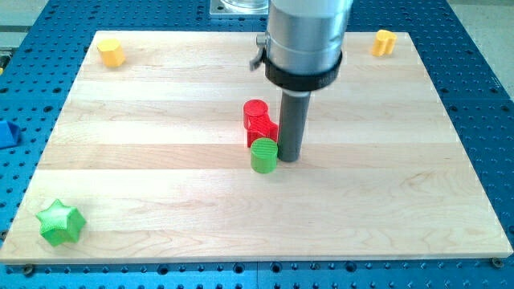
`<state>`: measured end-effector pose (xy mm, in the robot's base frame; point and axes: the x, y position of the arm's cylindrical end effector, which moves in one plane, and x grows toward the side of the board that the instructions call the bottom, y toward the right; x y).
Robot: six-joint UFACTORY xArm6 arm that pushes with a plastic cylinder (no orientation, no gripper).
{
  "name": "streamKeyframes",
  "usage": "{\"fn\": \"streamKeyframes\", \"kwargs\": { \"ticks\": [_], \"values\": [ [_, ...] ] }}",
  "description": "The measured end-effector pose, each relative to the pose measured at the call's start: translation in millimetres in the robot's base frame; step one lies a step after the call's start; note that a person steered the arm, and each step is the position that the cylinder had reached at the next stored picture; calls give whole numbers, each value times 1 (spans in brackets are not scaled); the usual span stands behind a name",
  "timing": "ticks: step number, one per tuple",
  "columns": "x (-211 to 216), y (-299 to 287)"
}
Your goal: Move the green circle diagonally to the green star
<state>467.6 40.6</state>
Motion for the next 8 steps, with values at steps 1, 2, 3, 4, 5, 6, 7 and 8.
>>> {"fn": "streamKeyframes", "kwargs": {
  "ticks": [1, 2, 3, 4, 5, 6, 7, 8],
  "values": [
    [-8, -45],
    [-4, -69],
    [9, -48],
    [29, -21],
    [32, 4],
    [27, 35],
    [48, 39],
    [80, 9]
  ]
}}
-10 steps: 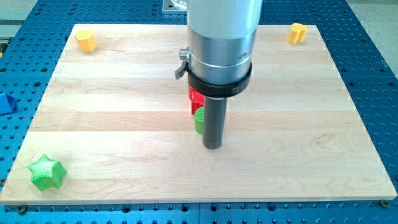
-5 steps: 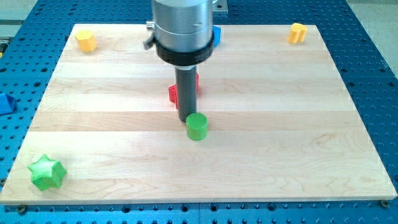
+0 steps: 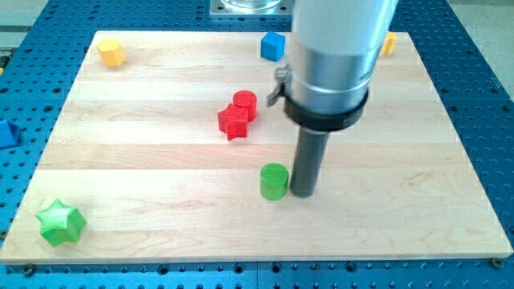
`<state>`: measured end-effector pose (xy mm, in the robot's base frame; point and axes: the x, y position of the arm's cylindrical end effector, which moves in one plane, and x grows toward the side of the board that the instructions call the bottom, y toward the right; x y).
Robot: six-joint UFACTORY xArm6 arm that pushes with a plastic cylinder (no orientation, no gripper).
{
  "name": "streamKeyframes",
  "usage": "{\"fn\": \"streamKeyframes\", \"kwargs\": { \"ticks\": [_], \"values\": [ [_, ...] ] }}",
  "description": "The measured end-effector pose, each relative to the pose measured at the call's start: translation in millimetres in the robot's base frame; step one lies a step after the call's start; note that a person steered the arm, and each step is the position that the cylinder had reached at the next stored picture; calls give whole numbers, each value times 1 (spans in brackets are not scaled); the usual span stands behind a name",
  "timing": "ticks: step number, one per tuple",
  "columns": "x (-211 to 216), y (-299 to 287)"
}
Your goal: Move the green circle diagonally to the green star
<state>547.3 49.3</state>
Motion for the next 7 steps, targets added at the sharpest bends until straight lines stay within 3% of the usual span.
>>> {"fn": "streamKeyframes", "kwargs": {
  "ticks": [2, 3, 5, 7],
  "values": [
    [8, -60],
    [5, -64],
    [-5, -13],
    [-42, -135]
  ]
}}
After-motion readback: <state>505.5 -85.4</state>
